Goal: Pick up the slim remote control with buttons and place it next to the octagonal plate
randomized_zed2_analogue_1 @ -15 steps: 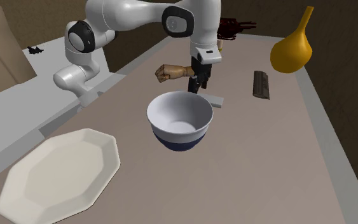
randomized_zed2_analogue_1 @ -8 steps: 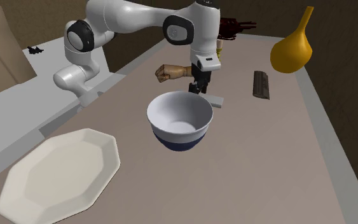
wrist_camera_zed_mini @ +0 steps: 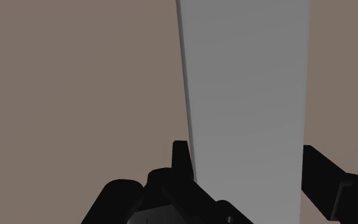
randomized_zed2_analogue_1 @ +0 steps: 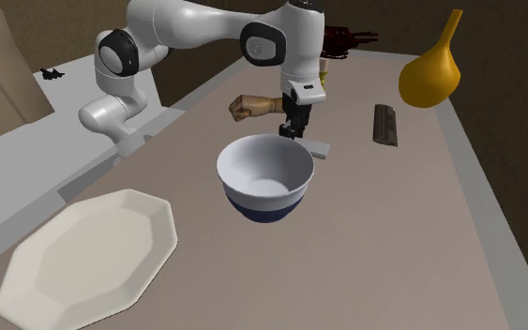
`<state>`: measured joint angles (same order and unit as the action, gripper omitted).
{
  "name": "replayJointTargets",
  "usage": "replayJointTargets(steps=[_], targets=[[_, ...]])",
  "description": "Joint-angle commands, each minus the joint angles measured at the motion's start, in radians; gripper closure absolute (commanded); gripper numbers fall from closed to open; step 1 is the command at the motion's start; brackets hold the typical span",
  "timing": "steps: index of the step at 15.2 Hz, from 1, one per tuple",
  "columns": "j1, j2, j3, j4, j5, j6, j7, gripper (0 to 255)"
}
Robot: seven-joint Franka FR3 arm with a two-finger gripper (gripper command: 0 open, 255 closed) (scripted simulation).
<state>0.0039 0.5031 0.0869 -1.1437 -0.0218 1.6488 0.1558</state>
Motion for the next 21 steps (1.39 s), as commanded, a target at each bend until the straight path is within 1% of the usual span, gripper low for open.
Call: replayJointTargets(steps=[1,6,11,17,19,21], targets=[[0.0,0.001,0.0,-0.001,0.0,0.0,0.0,255],[0.0,0.002,0.0,0.0,0.0,0.0,0.0,255],[0.004,0.026,0.0,0.107,-0.002,-0.083,0.001,255],[0.011,0.084,-0.001,0.285,-0.006,-0.203,0.002,255],[0.015,0.117,-0.002,0.37,-0.008,-0.255,0.002,255],[0.022,0.171,-0.003,0.492,-0.011,-0.323,0.002,255]])
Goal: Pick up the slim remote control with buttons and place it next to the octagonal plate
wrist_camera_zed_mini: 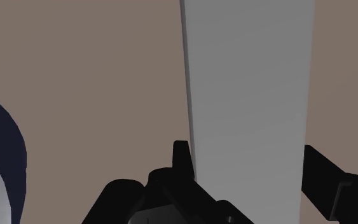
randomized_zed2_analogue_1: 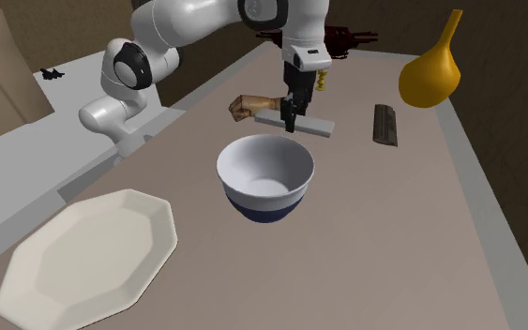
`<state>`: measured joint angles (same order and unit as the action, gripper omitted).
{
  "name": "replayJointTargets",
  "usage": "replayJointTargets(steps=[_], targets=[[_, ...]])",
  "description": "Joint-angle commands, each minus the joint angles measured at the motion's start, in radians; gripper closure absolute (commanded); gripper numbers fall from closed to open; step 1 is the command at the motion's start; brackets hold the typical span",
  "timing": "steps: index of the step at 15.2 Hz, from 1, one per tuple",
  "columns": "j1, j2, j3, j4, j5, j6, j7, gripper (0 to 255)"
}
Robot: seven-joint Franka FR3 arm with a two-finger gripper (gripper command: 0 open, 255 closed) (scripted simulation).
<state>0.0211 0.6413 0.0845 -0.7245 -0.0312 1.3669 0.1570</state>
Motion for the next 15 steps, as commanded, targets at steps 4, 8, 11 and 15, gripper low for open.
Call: replayJointTargets(steps=[4,8,11,15], targets=[[-0.048,-0.203,0.002,-0.301,0.015,0.096,-0.033,255],[-0.099,-0.397,-0.013,-0.585,0.034,0.186,-0.091,255],[-0.131,-0.512,-0.03,-0.739,0.044,0.225,-0.138,255],[-0.167,-0.645,-0.06,-0.905,0.051,0.257,-0.204,255]])
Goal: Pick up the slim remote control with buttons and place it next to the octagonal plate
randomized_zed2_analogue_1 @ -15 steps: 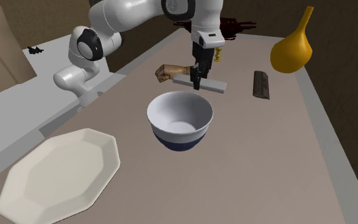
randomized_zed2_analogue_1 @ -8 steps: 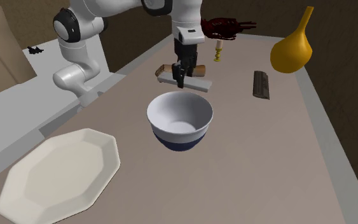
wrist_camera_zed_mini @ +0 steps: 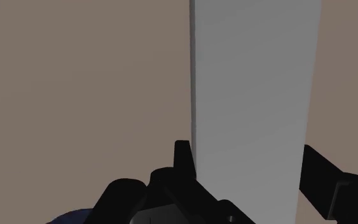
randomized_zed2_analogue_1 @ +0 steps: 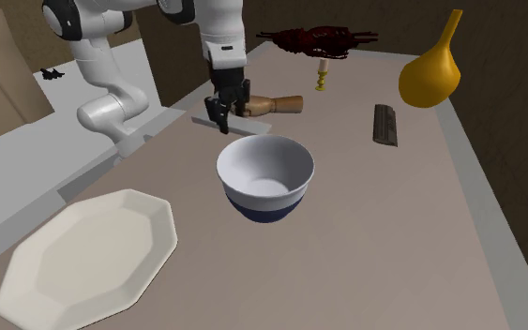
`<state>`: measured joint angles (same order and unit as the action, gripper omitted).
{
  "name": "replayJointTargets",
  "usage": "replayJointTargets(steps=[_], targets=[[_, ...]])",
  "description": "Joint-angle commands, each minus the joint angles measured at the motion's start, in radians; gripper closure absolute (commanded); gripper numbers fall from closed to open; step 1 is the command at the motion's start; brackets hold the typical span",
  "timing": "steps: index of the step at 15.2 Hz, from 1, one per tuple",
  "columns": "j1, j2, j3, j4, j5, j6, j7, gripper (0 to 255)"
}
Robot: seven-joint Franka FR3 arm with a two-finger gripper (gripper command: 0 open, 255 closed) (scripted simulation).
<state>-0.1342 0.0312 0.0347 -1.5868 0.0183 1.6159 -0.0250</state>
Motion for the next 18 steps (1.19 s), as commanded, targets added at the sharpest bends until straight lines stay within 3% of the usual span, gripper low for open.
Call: replayJointTargets(steps=[1,9,18], targets=[[-0.02,-0.066,-0.019,-0.079,0.002,0.013,-0.04,255],[-0.083,-0.282,-0.1,-0.31,-0.015,0.025,-0.182,255],[-0.158,-0.468,-0.215,-0.469,-0.076,0.0,-0.353,255]])
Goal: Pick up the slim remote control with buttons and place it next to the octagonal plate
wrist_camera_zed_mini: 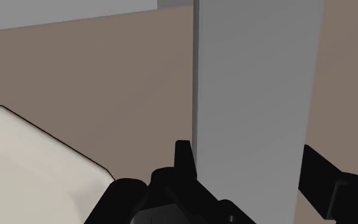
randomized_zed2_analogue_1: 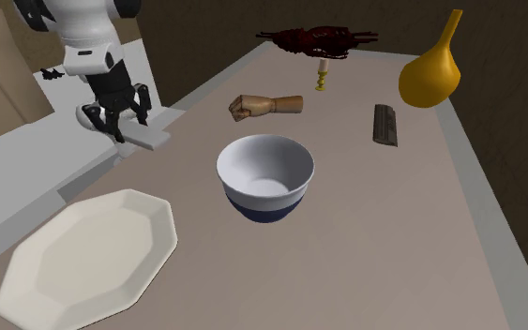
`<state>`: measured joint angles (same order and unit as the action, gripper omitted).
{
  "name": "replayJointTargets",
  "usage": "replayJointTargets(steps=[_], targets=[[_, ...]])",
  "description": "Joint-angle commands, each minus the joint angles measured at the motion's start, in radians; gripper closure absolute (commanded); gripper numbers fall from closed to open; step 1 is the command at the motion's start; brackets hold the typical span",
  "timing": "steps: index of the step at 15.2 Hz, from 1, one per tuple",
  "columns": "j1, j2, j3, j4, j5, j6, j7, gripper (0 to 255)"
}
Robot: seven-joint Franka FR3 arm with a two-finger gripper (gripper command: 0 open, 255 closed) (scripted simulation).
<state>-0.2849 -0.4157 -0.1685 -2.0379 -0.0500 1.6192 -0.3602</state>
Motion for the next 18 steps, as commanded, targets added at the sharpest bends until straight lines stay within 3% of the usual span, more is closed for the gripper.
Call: replayJointTargets(steps=[1,18], targets=[[-0.014,-0.034,-0.022,-0.026,-0.015,-0.006,-0.033,255],[-0.02,-0.049,-0.033,-0.239,-0.024,0.191,-0.032,255]])
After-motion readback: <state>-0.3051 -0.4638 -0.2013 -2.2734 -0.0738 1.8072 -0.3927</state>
